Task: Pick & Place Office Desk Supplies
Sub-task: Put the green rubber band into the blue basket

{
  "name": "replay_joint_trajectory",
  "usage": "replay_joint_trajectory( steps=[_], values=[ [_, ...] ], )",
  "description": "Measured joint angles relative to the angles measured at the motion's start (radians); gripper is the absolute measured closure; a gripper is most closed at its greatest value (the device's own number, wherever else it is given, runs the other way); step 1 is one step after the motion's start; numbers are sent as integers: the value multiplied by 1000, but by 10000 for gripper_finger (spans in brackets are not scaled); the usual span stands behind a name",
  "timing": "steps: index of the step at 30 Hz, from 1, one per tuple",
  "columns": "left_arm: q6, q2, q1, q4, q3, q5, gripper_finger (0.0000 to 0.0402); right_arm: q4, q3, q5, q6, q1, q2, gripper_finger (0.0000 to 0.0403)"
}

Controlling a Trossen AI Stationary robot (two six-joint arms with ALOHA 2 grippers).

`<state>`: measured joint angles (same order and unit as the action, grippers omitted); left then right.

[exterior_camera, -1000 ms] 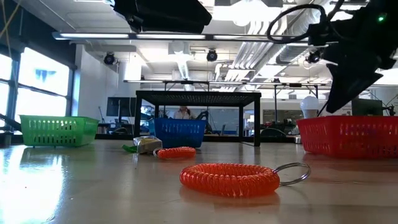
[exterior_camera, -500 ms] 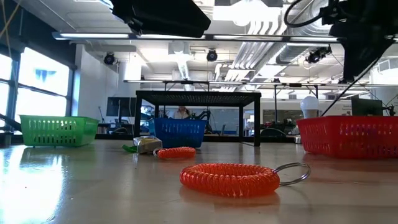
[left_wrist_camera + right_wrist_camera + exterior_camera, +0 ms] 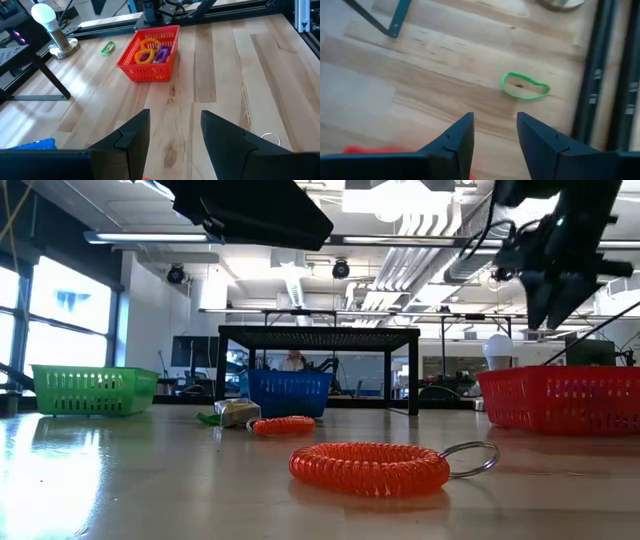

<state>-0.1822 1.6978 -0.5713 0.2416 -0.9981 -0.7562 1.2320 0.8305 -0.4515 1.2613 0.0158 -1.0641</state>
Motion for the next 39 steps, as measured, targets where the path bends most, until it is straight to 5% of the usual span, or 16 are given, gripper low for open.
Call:
replay_joint_trajectory(
  steps=[6, 17, 39],
  values=[
    [-2, 0, 0, -1, 0, 2, 231, -209, -88, 16, -200, 164, -65, 275],
    [-7, 0, 0, -34, 0, 52, 231, -309, -96, 206, -379, 412, -258, 280],
    [-59, 0, 0, -109, 0, 53, 231, -371, -95, 253, -480, 556, -466, 280]
  ],
)
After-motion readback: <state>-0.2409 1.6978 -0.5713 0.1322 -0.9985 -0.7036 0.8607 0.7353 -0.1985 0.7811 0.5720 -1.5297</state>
